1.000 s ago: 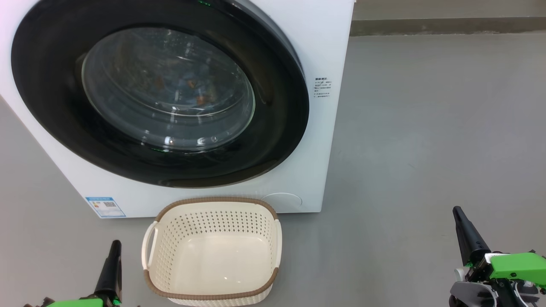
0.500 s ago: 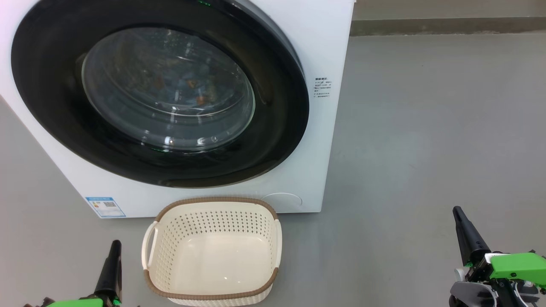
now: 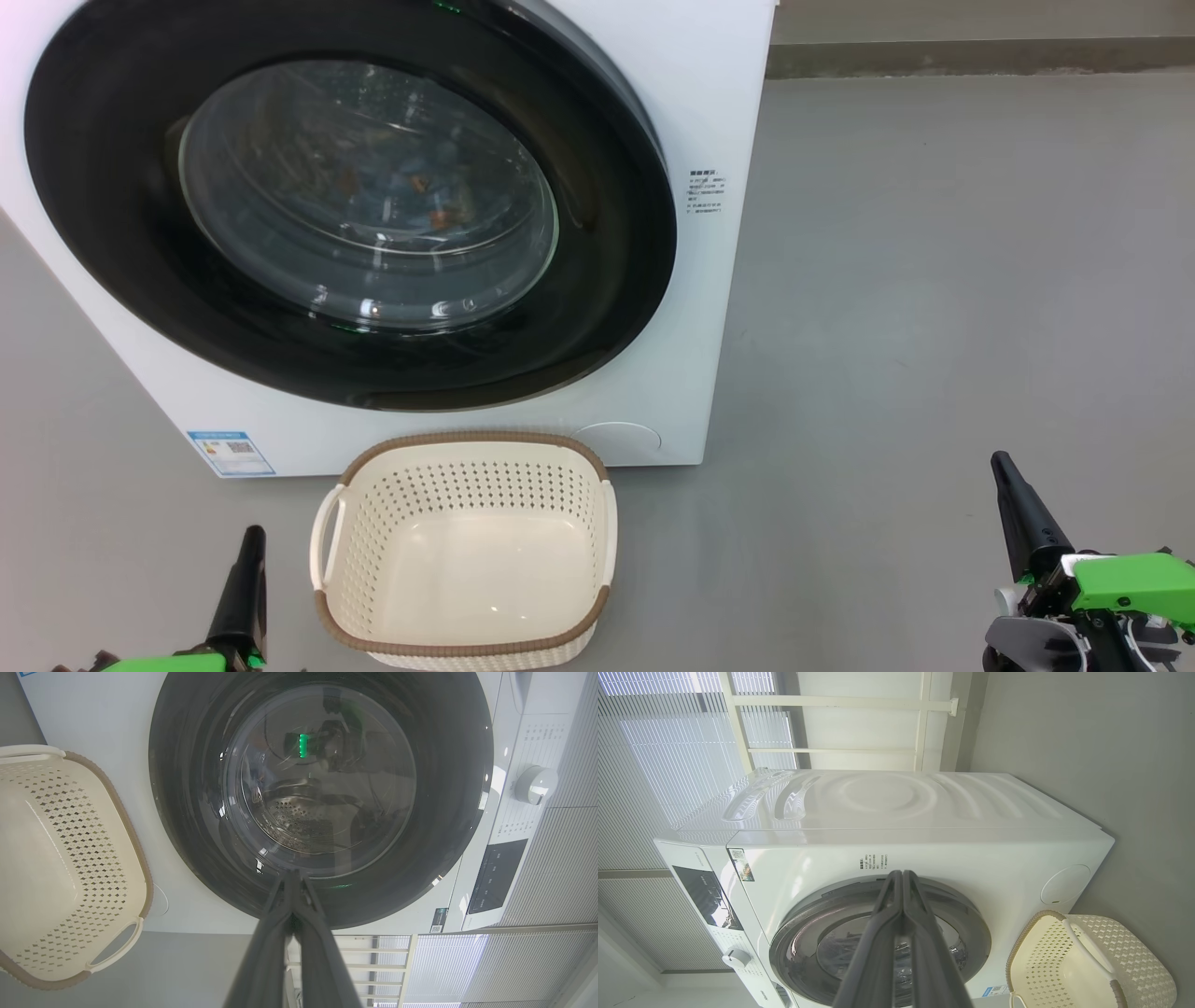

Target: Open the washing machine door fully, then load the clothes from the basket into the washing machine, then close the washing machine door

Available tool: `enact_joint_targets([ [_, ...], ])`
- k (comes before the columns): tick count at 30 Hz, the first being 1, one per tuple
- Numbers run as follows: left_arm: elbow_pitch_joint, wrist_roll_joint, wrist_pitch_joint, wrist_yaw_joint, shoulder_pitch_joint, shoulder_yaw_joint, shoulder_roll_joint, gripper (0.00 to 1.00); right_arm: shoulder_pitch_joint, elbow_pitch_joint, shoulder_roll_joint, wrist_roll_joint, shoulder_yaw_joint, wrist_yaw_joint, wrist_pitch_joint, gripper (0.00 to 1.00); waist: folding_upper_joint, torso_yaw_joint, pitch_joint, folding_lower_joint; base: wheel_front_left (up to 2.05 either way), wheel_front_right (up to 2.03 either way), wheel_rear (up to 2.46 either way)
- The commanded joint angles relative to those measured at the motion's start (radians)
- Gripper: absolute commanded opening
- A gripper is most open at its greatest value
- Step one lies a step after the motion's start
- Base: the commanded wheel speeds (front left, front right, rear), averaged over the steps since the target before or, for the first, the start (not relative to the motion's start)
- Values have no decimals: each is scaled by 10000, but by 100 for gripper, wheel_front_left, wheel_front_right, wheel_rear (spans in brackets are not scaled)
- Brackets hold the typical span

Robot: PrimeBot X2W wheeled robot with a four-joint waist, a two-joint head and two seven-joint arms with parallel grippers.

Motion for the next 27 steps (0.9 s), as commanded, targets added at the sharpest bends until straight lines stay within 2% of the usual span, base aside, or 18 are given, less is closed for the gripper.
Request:
enact_joint_targets([
  [1, -313, -83, 61, 4, -426, 319, 93, 0, -438, -297, -81, -27, 180, 17, 76, 0, 0, 0, 0, 0, 0, 0, 0],
  [27, -313, -83, 60, 4, -426, 319, 93, 0, -438, -297, -79, -30, 178, 17, 78, 0, 0, 0, 0, 0, 0, 0, 0],
])
